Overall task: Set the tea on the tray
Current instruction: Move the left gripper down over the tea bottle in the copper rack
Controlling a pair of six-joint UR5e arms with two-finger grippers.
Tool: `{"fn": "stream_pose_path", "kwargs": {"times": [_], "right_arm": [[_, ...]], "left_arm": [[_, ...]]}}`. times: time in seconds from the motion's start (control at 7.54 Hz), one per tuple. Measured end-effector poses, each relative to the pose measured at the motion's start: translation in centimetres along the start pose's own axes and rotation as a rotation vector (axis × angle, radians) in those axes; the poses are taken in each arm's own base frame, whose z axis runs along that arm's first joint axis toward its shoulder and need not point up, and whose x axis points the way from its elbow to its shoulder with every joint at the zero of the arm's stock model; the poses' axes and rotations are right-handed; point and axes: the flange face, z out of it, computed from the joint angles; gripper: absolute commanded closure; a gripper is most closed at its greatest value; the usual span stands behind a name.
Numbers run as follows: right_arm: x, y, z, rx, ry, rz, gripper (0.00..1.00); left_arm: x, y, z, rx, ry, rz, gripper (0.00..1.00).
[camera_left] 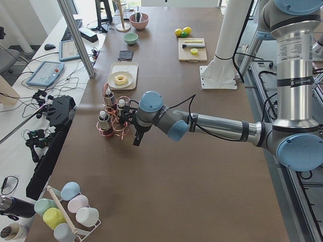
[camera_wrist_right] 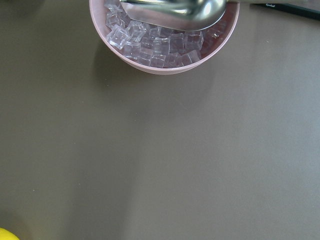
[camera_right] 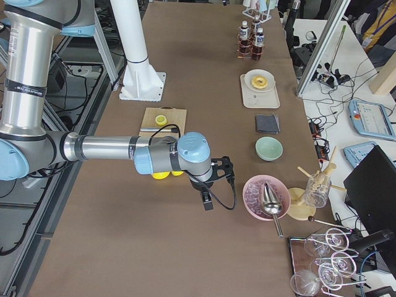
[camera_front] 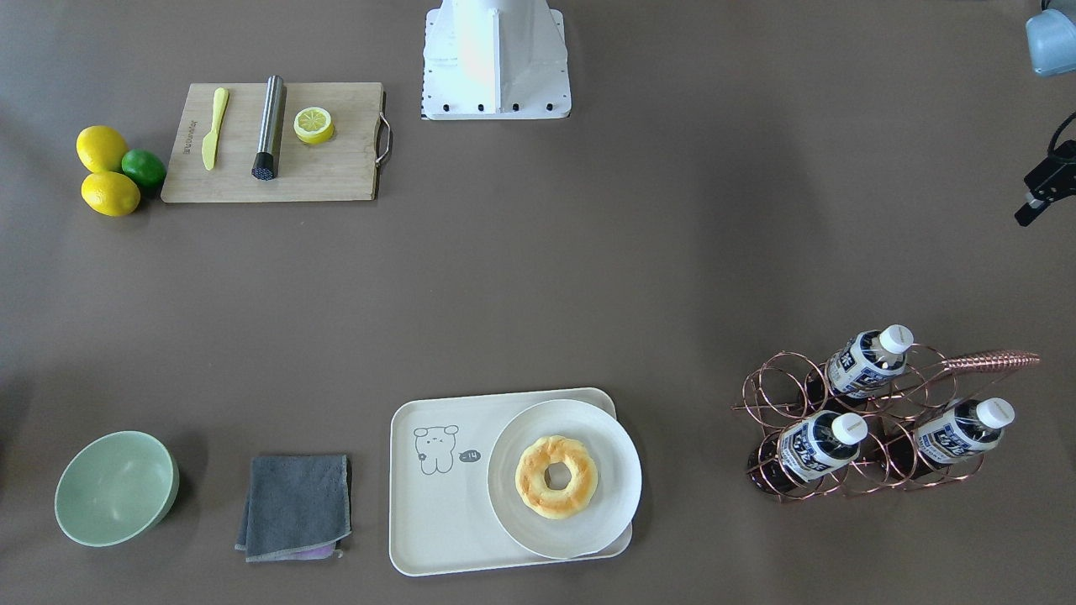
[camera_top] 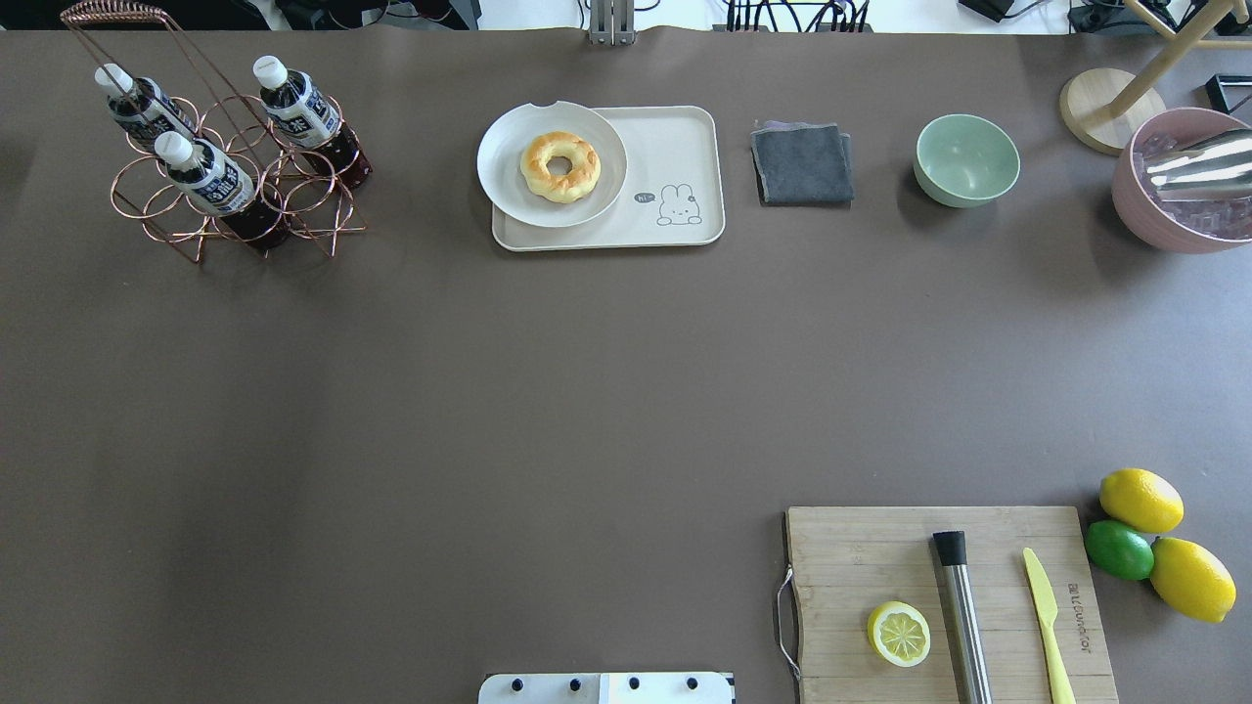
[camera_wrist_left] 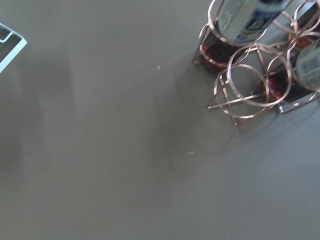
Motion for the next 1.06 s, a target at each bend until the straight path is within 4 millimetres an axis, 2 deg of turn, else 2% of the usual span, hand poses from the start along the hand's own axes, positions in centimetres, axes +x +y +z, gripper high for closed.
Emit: {"fn": "stream_pose_path", "kwargs": {"times": [0.13,0.27,0.53,0.66,1.06], "right_arm": [[0.0,0.0,0.0,0.000,-0.001,0.001,0.00],[0.0,0.0,0.0,0.000,-0.001,0.000,0.00],[0.0,-0.1,0.0,0.001,0.003,-0.001,0.00],[0.0,0.0,0.0,0.001,0.002,-0.001,0.00],[0.0,0.3,0.1,0.000,0.000,-0.001,0.00]], "left_arm": [[5.0,-1.4,0.2,0.022,0.035,-0.047,0.03],[9.1,-2.6,0.4,0.047,0.056,-0.060,0.03],[15.5,-4.3,1.8,0.130,0.025,-0.028,0.03],[17.3,-5.0,2.4,0.166,0.008,-0.015,0.03],[19.5,-8.2,4.4,0.223,-0.029,0.010,0.03]]}}
